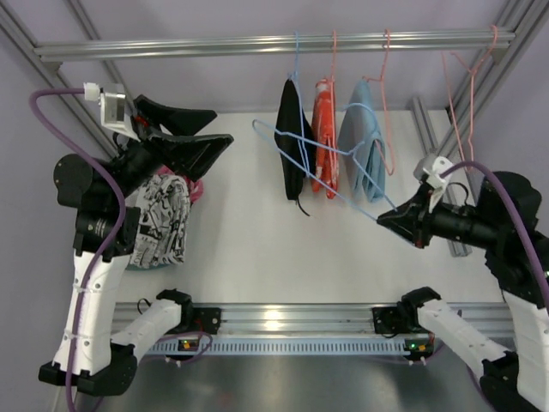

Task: Remove the trousers from the hanger

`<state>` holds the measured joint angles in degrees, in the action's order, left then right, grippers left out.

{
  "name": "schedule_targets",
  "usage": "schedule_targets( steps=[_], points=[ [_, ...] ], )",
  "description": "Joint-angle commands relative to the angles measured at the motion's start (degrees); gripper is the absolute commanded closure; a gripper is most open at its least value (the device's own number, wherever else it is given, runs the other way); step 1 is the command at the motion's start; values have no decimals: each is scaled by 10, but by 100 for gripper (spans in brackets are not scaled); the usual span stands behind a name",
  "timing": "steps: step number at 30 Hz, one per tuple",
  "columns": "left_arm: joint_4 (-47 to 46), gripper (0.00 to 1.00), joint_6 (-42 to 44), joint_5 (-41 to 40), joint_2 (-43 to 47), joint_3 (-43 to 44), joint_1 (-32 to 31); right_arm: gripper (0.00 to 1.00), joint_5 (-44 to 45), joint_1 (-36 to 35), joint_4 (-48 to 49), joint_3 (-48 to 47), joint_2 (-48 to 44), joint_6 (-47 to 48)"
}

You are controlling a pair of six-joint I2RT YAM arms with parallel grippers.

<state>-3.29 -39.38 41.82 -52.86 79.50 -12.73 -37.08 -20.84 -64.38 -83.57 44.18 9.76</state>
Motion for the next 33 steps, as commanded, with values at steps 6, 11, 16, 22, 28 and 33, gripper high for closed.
schedule_targets(
  steps=[6, 11, 16, 22, 28, 33],
  points=[
    [-1, 1, -9, -39, -1, -40, 10, 100, 71, 177, 26, -58, -124, -75],
    [8, 1, 12, -40, 0, -61, 10, 100, 149, 296, -2, -119, -142, -80],
    [49, 1, 51, -40, -6, -63, 10, 100, 163, 356, -43, -83, -167, -86],
    [108, 1, 88, -43, -3, -66, 10, 100, 207, 380, -60, -35, -168, -114],
    [152, 1, 104, -39, -6, -71, 10, 100, 207, 394, -43, 6, -123, -117],
    [205, 1, 131, -27, -19, -67, 11, 100, 176, 394, 18, -14, -35, -53]
  ],
)
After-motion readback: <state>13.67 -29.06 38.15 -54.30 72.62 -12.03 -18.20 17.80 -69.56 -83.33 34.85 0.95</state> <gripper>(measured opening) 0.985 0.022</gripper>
